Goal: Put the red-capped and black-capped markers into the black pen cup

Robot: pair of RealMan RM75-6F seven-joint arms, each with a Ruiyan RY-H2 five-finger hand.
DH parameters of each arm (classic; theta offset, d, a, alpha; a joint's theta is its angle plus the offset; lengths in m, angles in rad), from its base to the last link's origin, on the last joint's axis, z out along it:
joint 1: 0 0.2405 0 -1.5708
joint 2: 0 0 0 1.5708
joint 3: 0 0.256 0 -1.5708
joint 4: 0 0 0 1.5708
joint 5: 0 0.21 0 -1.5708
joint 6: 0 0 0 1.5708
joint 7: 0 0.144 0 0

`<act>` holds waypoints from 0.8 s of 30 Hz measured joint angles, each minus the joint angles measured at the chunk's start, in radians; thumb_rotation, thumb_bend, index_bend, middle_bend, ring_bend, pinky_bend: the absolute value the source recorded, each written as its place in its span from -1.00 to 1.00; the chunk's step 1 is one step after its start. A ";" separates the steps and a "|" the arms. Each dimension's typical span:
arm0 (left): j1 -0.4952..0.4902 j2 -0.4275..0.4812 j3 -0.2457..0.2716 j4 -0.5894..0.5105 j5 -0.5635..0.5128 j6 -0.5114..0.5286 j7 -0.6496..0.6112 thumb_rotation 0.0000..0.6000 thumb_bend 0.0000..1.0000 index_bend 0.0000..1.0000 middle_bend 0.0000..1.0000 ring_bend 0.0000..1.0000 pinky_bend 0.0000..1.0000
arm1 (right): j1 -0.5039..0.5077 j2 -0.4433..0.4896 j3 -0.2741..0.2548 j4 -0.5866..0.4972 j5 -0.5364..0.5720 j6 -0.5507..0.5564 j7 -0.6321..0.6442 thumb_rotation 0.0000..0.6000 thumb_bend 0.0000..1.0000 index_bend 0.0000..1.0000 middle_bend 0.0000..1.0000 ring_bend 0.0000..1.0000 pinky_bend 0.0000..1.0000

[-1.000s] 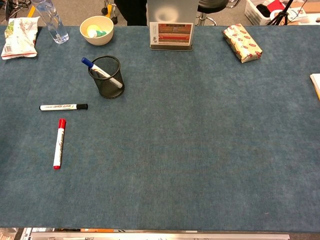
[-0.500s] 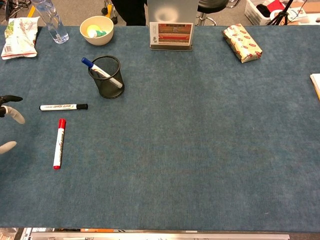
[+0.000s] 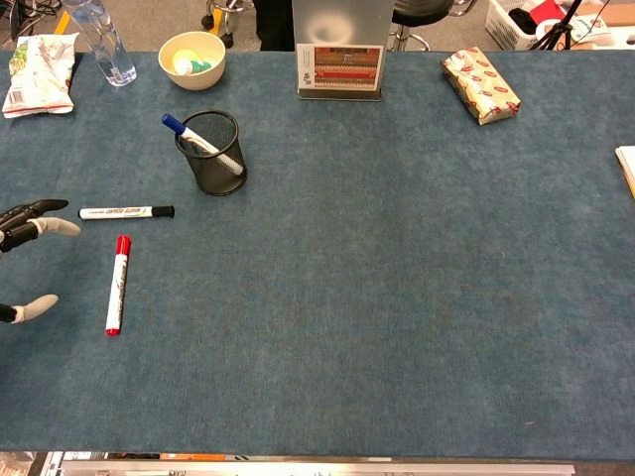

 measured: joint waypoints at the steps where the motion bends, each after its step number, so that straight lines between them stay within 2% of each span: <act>1: -0.003 -0.009 0.001 0.008 0.003 -0.003 0.003 1.00 -0.47 -0.69 -0.94 -0.92 -0.58 | 0.000 0.001 0.000 -0.001 0.001 0.000 0.001 1.00 -1.00 -0.52 -0.47 -0.66 -0.18; 6: -0.015 -0.046 0.005 0.034 0.010 -0.022 0.017 1.00 -0.47 -0.86 -0.94 -0.92 -0.58 | 0.000 0.003 0.002 -0.002 0.004 -0.003 0.003 1.00 -1.00 -0.52 -0.47 -0.66 -0.18; 16: -0.050 -0.077 0.004 0.034 -0.012 -0.098 0.087 1.00 -0.50 -0.93 -1.00 -0.94 -0.59 | -0.002 0.008 0.002 -0.008 0.006 -0.007 0.003 1.00 -1.00 -0.52 -0.47 -0.66 -0.18; 24: -0.068 -0.100 -0.003 0.036 -0.023 -0.110 0.149 1.00 -0.55 -1.00 -1.00 -1.00 -0.80 | -0.003 0.012 0.001 -0.012 0.007 -0.011 0.002 1.00 -1.00 -0.52 -0.47 -0.66 -0.18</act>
